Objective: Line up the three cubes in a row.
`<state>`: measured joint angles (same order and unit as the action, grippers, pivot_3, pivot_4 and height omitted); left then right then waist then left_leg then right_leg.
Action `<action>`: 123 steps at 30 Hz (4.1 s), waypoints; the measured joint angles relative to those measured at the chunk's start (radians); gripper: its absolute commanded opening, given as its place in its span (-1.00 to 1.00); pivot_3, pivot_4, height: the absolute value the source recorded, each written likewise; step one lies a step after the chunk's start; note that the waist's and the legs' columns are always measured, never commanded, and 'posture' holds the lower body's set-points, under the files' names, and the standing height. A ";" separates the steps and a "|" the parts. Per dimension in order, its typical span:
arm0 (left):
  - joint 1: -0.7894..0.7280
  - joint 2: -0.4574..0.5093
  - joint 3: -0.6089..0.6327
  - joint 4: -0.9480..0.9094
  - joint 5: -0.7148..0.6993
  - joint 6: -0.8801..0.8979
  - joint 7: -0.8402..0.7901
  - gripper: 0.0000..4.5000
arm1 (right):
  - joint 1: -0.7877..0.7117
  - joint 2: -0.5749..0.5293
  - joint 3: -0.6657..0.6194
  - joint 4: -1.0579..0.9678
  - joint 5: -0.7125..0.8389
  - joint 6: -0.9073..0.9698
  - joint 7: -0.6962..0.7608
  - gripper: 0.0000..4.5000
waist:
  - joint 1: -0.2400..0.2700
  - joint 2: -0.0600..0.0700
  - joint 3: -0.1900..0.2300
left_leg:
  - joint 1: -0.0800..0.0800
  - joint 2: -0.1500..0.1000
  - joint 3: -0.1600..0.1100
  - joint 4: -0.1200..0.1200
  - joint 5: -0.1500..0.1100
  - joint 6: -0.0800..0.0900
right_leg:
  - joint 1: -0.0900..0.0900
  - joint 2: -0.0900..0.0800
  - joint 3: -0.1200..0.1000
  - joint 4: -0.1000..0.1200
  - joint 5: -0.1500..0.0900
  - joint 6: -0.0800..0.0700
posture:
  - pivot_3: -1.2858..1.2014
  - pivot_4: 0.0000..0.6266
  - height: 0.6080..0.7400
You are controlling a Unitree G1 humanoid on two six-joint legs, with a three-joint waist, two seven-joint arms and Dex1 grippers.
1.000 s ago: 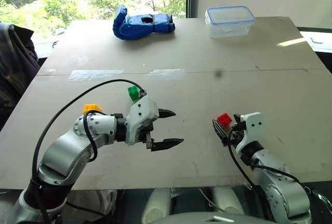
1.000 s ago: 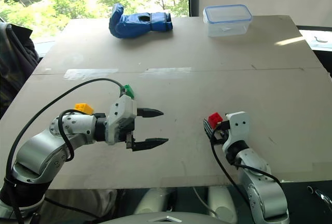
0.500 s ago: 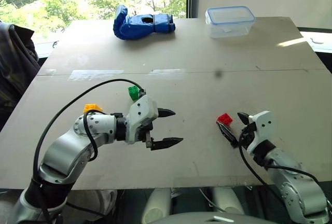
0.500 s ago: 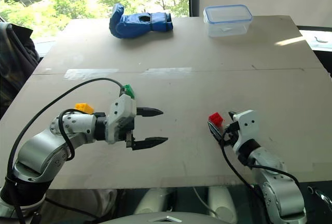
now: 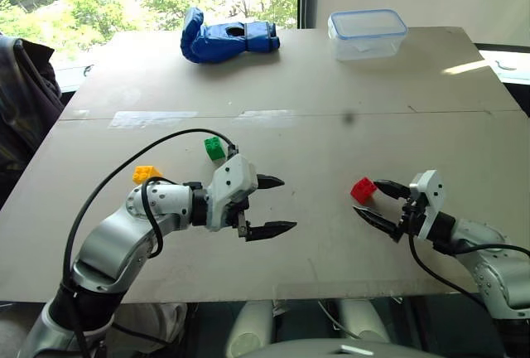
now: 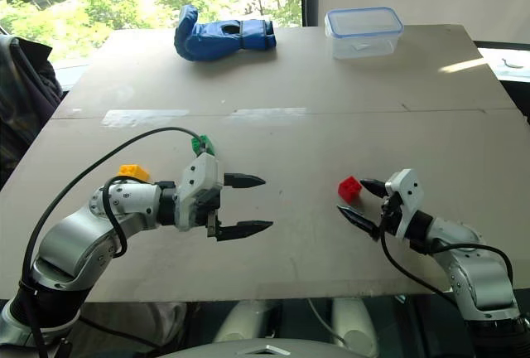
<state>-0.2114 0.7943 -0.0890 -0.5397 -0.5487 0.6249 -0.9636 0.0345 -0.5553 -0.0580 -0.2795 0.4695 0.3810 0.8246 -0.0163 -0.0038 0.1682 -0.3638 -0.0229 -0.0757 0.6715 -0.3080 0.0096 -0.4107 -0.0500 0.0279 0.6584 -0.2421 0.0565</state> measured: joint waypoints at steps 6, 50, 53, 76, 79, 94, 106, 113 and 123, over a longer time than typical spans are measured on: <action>0.008 -0.001 0.000 0.000 0.001 0.000 0.006 1.00 | -0.010 -0.004 0.007 0.055 -0.023 -0.037 0.035 0.98 | 0.001 0.000 0.000 | 0.000 0.000 0.000 0.000 0.000 0.000 | 0.000 0.000 0.000 0.000 0.000 0.000 | 0.03 -0.52 1.00; 0.147 -0.022 0.096 0.031 0.037 -0.052 0.052 1.00 | 0.060 -0.050 -0.022 0.025 0.009 -0.094 0.125 0.98 | 0.003 0.000 0.000 | 0.000 0.000 0.000 0.001 0.000 0.000 | 0.000 -0.001 0.000 0.001 0.000 0.000 | 0.03 -0.52 1.00; 0.181 -0.112 0.151 0.056 0.058 -0.087 0.154 1.00 | 0.049 -0.087 -0.073 0.045 0.027 -0.151 0.183 0.98 | 0.004 -0.001 0.000 | 0.001 0.000 0.000 0.001 0.000 0.000 | 0.001 -0.001 0.000 0.001 0.000 0.000 | 0.03 -0.52 1.00; 0.085 -0.565 0.161 0.352 0.493 -0.253 0.879 1.00 | -0.228 -0.067 -0.029 -0.042 0.168 -0.054 0.165 0.98 | 0.027 -0.004 -0.001 | -0.001 -0.002 -0.001 0.004 0.002 -0.004 | 0.001 -0.003 -0.002 0.002 0.001 0.000 | 0.03 -0.52 1.00; 0.038 -0.561 0.157 0.449 0.507 -0.287 0.872 1.00 | -0.244 -0.065 -0.019 -0.056 0.162 -0.053 0.150 0.98 | 0.028 -0.004 -0.001 | -0.001 -0.002 -0.001 0.004 0.002 -0.004 | 0.001 -0.003 -0.002 0.002 0.001 0.000 | 0.03 -0.52 1.00; -0.050 -0.617 0.169 0.588 0.532 -0.372 0.938 0.05 | -0.254 -0.060 -0.016 -0.056 0.135 -0.055 0.148 1.00 | 0.029 -0.005 -0.002 | -0.001 -0.002 -0.002 0.004 0.003 -0.005 | 0.001 -0.004 -0.003 0.003 0.001 0.000 | 0.03 -0.52 1.00; -0.044 -0.629 0.173 0.569 0.544 -0.348 0.965 -0.47 | -0.254 -0.060 -0.016 -0.053 0.128 -0.055 0.150 1.00 | 0.028 -0.004 -0.002 | 0.000 -0.002 -0.001 0.004 0.003 -0.005 | 0.001 -0.004 -0.002 0.003 0.001 0.000 | 0.03 -0.52 1.00; -0.026 -0.507 0.137 0.560 0.439 -0.376 0.656 -0.47 | -0.223 -0.055 -0.030 -0.052 0.168 -0.057 0.181 1.00 | 0.030 -0.004 -0.002 | -0.002 -0.002 -0.002 0.004 0.003 -0.005 | 0.001 -0.004 -0.004 0.002 0.001 0.000 | 0.03 -0.52 1.00; -0.273 -0.340 -0.124 0.846 0.311 -0.693 -0.276 -0.47 | -0.099 -0.103 -0.103 0.053 0.169 -0.158 0.317 1.00 | 0.022 -0.004 -0.002 | -0.003 -0.004 -0.002 0.005 0.003 -0.004 | 0.001 -0.002 -0.005 0.001 0.000 0.000 | 0.03 -0.52 1.00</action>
<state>-0.4844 0.4540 -0.2128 0.3068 -0.2381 -0.0679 -1.2393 -0.0643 -0.6579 -0.1609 -0.2264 0.6382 0.2229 1.1417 0.0061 -0.0081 0.1662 -0.3664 -0.0272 -0.0774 0.6768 -0.3054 0.0052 -0.4096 -0.0519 0.0230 0.6596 -0.2416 0.0563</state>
